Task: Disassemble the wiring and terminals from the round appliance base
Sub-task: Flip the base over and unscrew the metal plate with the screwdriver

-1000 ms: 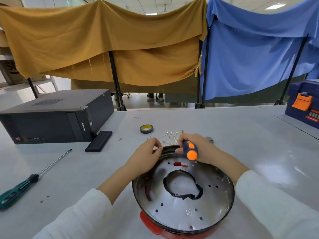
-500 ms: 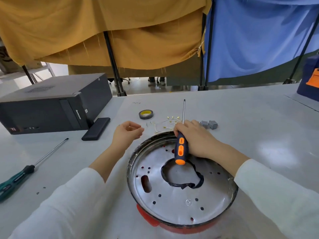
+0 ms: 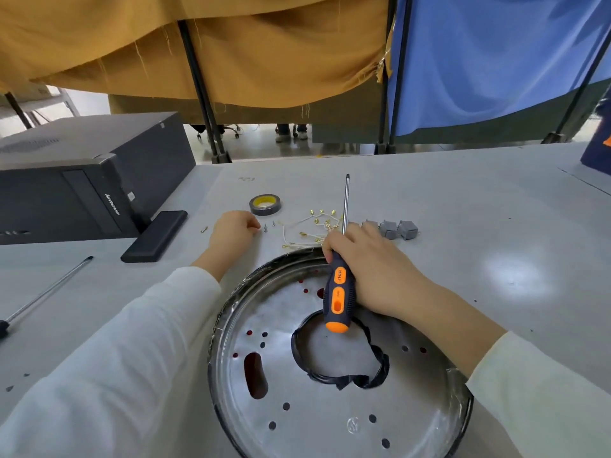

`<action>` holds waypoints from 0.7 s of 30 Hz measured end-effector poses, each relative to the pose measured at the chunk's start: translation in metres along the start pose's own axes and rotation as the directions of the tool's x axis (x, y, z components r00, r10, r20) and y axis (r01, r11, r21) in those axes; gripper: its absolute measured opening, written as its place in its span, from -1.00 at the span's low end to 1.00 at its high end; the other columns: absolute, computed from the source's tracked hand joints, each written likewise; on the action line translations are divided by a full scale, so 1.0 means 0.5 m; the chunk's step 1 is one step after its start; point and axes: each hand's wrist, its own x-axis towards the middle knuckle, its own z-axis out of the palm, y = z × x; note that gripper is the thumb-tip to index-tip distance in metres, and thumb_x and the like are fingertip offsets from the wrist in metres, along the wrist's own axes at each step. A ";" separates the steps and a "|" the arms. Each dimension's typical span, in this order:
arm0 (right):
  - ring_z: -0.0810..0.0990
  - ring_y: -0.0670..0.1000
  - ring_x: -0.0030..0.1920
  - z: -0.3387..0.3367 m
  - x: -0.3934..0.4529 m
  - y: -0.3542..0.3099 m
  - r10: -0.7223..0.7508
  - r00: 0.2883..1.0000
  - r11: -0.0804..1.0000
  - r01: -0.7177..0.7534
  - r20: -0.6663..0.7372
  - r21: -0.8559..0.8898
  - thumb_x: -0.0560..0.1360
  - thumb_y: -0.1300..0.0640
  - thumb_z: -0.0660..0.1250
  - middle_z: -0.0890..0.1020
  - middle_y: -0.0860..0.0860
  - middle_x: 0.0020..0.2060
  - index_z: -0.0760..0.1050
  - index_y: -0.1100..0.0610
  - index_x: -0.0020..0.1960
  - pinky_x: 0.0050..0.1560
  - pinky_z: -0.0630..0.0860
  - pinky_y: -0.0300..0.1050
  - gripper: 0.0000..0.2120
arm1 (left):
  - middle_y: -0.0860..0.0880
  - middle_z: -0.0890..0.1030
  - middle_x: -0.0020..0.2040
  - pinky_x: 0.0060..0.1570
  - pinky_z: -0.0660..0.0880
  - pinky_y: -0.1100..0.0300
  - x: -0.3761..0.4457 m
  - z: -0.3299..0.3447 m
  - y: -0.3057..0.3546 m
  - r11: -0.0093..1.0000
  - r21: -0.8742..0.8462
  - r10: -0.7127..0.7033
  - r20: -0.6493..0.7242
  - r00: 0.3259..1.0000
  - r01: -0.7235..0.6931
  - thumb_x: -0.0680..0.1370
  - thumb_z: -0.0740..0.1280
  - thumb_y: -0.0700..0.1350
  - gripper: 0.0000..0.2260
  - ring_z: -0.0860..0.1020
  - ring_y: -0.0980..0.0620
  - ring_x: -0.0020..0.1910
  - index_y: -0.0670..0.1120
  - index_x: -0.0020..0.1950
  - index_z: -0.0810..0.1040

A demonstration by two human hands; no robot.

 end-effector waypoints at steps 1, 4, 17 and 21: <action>0.18 -0.01 -0.05 0.001 0.000 0.001 -0.001 1.000 1.000 0.001 -0.002 0.004 0.40 0.20 0.28 0.33 -0.06 -0.09 0.19 -0.10 -0.05 -0.15 0.19 -0.12 -0.68 | -0.09 0.62 0.01 -0.04 0.46 0.10 0.005 0.001 0.001 1.000 0.023 0.009 0.008 1.000 -0.009 0.50 0.28 -0.23 -0.85 0.53 -0.13 0.01 -0.10 -0.03 0.63; 0.20 -0.01 -0.04 0.002 -0.002 0.001 -0.003 1.000 1.000 0.003 -0.008 0.013 0.39 0.19 0.31 0.34 -0.06 -0.09 0.19 -0.11 -0.04 -0.13 0.22 -0.12 -0.65 | -0.09 0.60 0.05 0.05 0.47 0.07 0.016 0.004 0.002 0.998 0.046 0.036 0.028 0.999 -0.038 0.52 0.27 -0.22 -0.84 0.53 -0.14 0.05 -0.09 -0.01 0.63; 0.34 0.04 0.02 -0.038 0.003 -0.016 0.070 0.993 0.931 -0.030 -0.097 0.363 0.37 0.03 0.51 0.42 -0.08 -0.09 0.28 -0.10 0.01 0.05 0.41 -0.01 -0.58 | -0.03 0.58 0.07 -0.10 0.48 0.27 -0.087 -0.072 0.091 0.852 -0.522 -0.062 -0.017 0.998 0.044 0.59 0.22 -0.15 -0.87 0.54 0.05 -0.13 -0.05 0.03 0.55; 0.34 -0.01 -0.03 -0.102 0.004 -0.054 -0.056 0.996 0.862 0.086 -0.074 0.500 0.43 0.22 0.46 0.37 -0.17 -0.10 0.40 0.09 0.13 0.15 0.44 -0.04 -0.65 | -0.09 0.66 -0.09 -0.07 0.56 0.18 -0.163 -0.144 0.204 0.473 -0.836 0.078 0.353 0.932 0.278 0.62 0.18 0.03 -0.70 0.61 0.00 -0.15 -0.17 0.12 0.54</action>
